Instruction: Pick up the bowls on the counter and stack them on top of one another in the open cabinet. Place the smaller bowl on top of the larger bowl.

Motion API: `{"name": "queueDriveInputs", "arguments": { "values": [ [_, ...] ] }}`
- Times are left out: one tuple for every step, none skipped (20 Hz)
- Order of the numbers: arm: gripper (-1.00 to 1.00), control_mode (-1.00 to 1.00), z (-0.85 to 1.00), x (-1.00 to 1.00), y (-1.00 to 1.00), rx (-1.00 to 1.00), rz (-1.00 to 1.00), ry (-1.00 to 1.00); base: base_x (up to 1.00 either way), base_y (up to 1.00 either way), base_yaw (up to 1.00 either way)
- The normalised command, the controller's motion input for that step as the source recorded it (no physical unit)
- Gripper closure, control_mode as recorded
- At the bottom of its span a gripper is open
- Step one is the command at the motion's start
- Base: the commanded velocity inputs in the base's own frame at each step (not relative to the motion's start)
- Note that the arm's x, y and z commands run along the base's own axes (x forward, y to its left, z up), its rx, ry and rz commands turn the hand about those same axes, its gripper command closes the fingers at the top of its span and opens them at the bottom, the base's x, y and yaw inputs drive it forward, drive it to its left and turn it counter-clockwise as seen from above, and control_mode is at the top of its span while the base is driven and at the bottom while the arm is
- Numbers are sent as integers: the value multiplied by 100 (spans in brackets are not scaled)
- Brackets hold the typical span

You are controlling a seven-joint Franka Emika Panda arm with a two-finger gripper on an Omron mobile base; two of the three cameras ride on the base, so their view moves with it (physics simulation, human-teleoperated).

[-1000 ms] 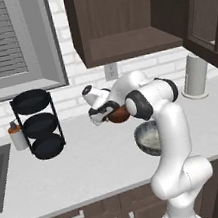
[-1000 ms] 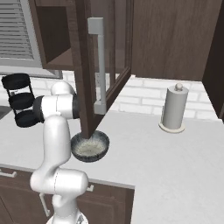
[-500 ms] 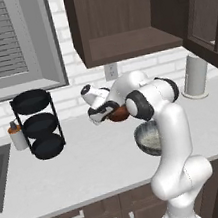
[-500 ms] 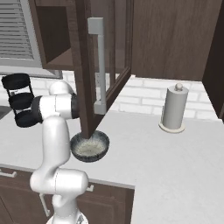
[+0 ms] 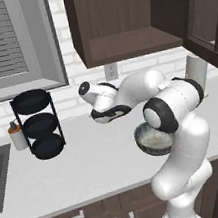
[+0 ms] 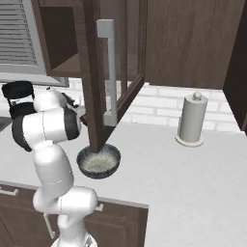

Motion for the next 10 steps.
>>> {"name": "queueDriveInputs", "arguments": {
  "values": [
    [100, -100, 100, -100, -4, 0, 0, -5, 0, 0, 0],
    [100, -100, 100, -100, -8, 0, 0, -5, 0, 0, 0],
    [100, -100, 100, -100, -11, 0, 0, -2, 0, 0, 0],
    [100, -100, 100, -100, -11, 0, 0, -1, 0, 0, 0],
    [100, -100, 98, -100, -15, 0, 0, 0, 0, 0, 0],
    [100, -100, 95, -100, -21, 0, 0, 0, 0, 0, 0],
    [100, -100, 81, -100, -25, 0, 0, 3, 0, 0, 0],
    [100, -100, 73, -100, -30, 0, 0, 10, 0, 0, 0],
    [100, -100, 66, -100, -36, 0, -2, 16, 0, 0, 0],
    [100, -100, 56, -100, -41, 0, -4, 24, 0, 0, 0]
  ]
}}
